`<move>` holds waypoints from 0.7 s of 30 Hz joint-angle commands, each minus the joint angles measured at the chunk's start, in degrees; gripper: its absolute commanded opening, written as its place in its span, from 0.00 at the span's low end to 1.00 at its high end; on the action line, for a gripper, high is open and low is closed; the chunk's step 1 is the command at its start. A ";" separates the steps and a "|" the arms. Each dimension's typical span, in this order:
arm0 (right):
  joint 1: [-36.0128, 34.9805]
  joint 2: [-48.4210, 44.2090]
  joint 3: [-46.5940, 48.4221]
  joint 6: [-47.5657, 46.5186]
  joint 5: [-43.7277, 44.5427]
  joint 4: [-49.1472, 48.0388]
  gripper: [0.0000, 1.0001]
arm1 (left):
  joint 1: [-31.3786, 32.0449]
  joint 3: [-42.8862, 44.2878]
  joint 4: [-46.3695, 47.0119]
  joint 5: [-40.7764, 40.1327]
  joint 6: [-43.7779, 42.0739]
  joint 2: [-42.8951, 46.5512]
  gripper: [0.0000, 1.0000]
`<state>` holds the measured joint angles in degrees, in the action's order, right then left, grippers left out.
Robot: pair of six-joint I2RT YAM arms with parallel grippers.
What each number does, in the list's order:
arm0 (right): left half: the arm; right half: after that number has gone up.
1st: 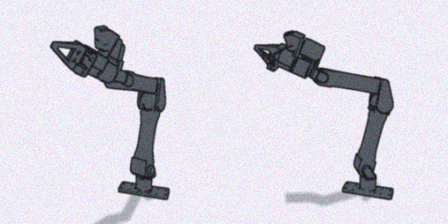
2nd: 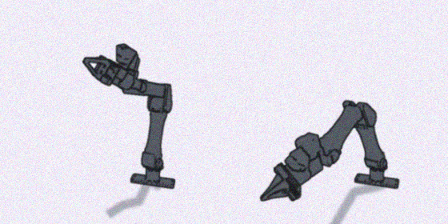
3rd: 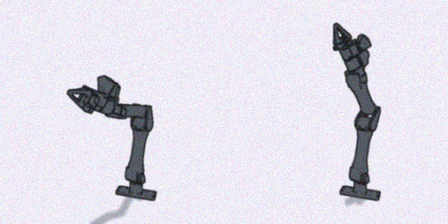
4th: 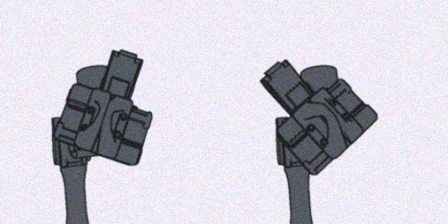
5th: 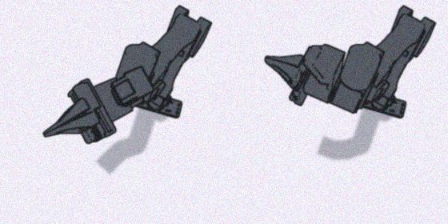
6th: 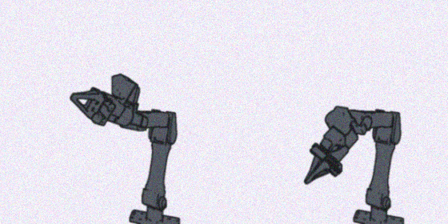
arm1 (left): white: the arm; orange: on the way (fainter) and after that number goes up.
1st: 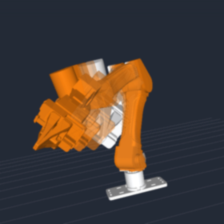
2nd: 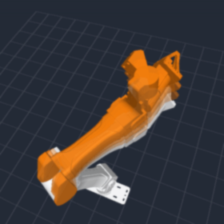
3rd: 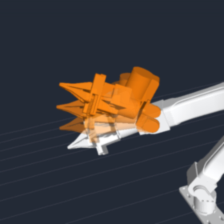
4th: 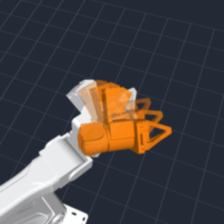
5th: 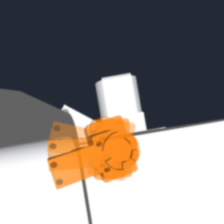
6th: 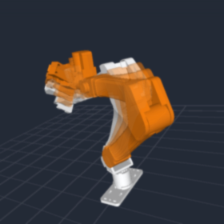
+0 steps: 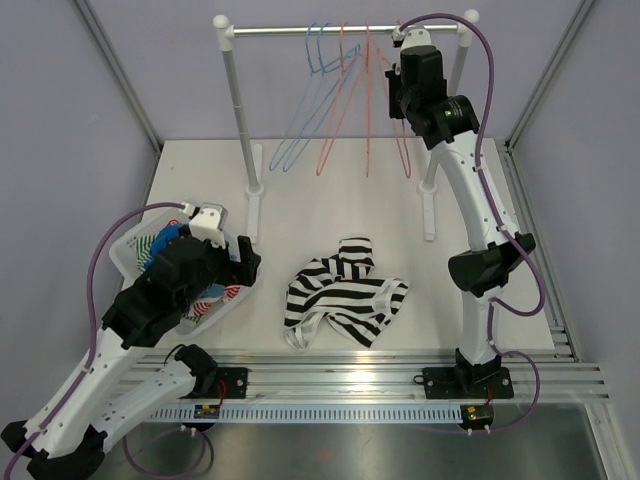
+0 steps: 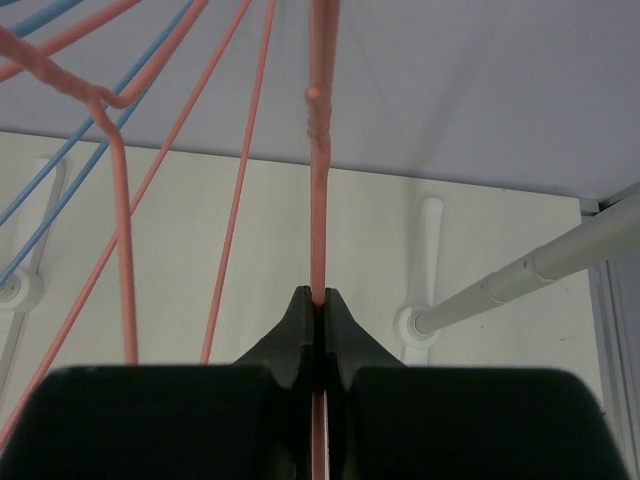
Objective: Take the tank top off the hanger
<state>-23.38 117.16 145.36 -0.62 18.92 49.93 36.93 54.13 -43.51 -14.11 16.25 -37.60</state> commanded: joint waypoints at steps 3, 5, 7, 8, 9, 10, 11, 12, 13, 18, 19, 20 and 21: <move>-0.44 -4.66 -1.57 0.27 -5.46 -0.98 0.00 | -1.42 0.10 2.81 2.95 -1.05 -1.15 0.99; -0.53 -5.45 -1.74 0.27 -5.30 -0.45 0.09 | -1.86 0.10 2.81 3.21 -1.05 -1.16 0.99; -0.44 -6.68 -2.01 0.27 -4.33 -0.19 0.30 | -2.12 0.54 2.90 3.47 -1.05 -1.24 0.99; -0.53 -7.29 -2.36 0.27 -3.81 -0.19 0.35 | -2.38 0.80 2.90 4.08 -0.52 -1.33 0.99; -0.44 -8.00 -3.06 0.27 -2.49 -0.10 0.41 | -2.39 1.85 2.81 4.26 0.00 -1.85 0.99; -0.44 -9.57 -3.59 0.27 -2.05 0.08 0.58 | -2.39 2.47 2.46 4.61 0.62 -2.21 0.99; -0.44 -10.63 -4.90 0.27 -0.91 0.08 0.67 | -2.39 2.99 2.37 5.31 2.02 -2.82 0.99; -0.44 -11.77 -5.87 0.27 -0.46 -0.01 0.76 | -2.39 3.78 2.29 5.58 2.90 -4.13 0.99; -0.44 -14.57 -6.92 0.27 -0.11 -0.18 0.93 | -2.39 5.18 1.59 6.02 4.48 -5.19 0.99; -0.44 -26.61 -18.16 2.38 -4.05 -2.29 0.99 | 1.64 6.69 2.37 5.15 10.37 -11.60 0.99; -0.44 -31.94 -20.27 2.73 -5.37 -3.51 0.99 | 3.66 6.17 4.11 2.36 11.77 -13.53 0.99; -0.53 -35.04 -25.42 3.78 -7.99 -4.66 0.99 | 8.03 5.90 5.09 1.20 12.13 -14.77 0.99; -0.44 -38.38 -28.70 4.40 -9.50 -8.06 0.99 | 9.99 5.38 6.32 0.58 12.57 -15.91 0.99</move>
<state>-23.46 89.30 121.82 1.41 14.48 48.23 41.30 59.13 -42.02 -11.49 24.88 -50.65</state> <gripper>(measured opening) 0.991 0.988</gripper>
